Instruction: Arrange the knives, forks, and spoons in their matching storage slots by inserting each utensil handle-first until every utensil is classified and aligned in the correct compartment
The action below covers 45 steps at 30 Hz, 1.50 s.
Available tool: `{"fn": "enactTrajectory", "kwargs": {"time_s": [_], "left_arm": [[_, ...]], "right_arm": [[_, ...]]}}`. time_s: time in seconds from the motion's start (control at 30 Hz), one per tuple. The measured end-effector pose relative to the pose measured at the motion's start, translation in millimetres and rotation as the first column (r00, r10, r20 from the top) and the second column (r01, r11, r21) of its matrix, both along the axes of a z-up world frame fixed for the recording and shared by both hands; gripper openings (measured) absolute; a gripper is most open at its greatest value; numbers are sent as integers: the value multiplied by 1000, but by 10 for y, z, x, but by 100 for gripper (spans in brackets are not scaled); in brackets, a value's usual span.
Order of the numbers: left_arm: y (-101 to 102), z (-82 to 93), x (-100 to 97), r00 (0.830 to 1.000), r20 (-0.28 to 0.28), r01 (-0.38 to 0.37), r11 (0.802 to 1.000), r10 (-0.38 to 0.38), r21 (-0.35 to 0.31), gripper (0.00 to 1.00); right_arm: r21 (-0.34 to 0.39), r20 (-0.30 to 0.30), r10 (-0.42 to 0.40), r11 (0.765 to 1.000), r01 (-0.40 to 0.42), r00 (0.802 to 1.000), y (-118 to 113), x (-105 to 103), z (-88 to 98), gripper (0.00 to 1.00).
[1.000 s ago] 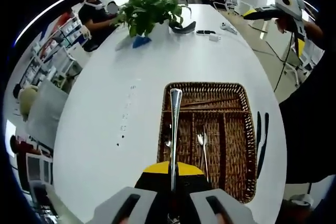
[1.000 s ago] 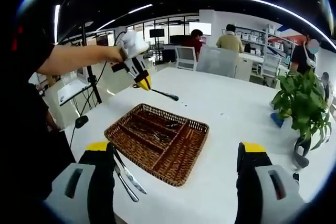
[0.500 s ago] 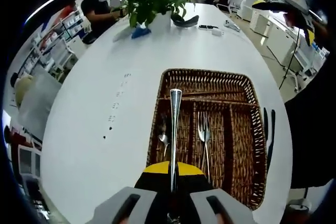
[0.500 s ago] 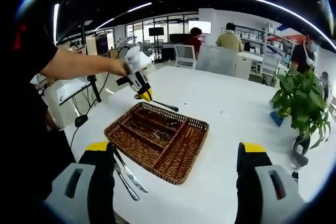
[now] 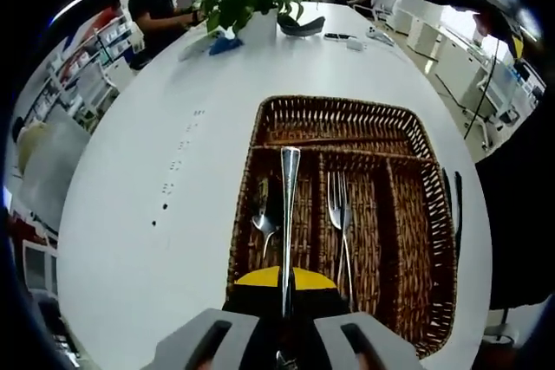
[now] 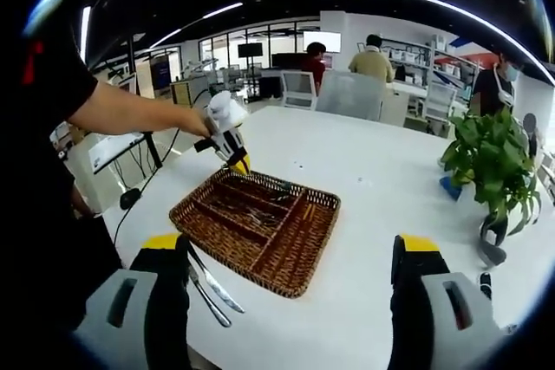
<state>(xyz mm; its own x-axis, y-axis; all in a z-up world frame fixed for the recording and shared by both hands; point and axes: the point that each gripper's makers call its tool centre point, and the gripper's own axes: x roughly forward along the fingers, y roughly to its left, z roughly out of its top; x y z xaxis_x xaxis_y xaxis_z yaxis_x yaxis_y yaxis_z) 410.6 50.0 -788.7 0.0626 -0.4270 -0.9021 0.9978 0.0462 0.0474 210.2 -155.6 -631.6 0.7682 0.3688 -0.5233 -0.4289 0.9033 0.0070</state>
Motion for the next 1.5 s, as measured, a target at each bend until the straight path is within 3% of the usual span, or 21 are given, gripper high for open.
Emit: {"fn": "enactTrajectory", "kwargs": {"time_s": [0.2,0.9,1.17,1.23,1.33,1.5], "left_arm": [[40,-165,-17,1000,-13,23,1000,-23,7,0],[7,-583,6,997,-70,-33,999,35,30,0],[19,-636,55,995,-65,-72,997,74,28,2],[29,-658,66,999,-31,-28,999,29,38,3],[41,-653,104,998,-26,-58,998,59,30,7],[18,-485,159,995,-8,-101,995,101,-27,14]], "right_arm": [[7,-7,-17,1000,17,1000,9,-28,-25,99],[-26,-31,-27,999,26,999,32,-85,-92,99],[-32,-30,-30,999,29,999,26,-103,-104,99],[-31,-31,-28,999,27,999,33,-111,-106,99],[-33,-31,-25,999,24,999,35,-117,-107,99],[-32,-22,-21,999,20,1000,36,-124,-78,99]]}}
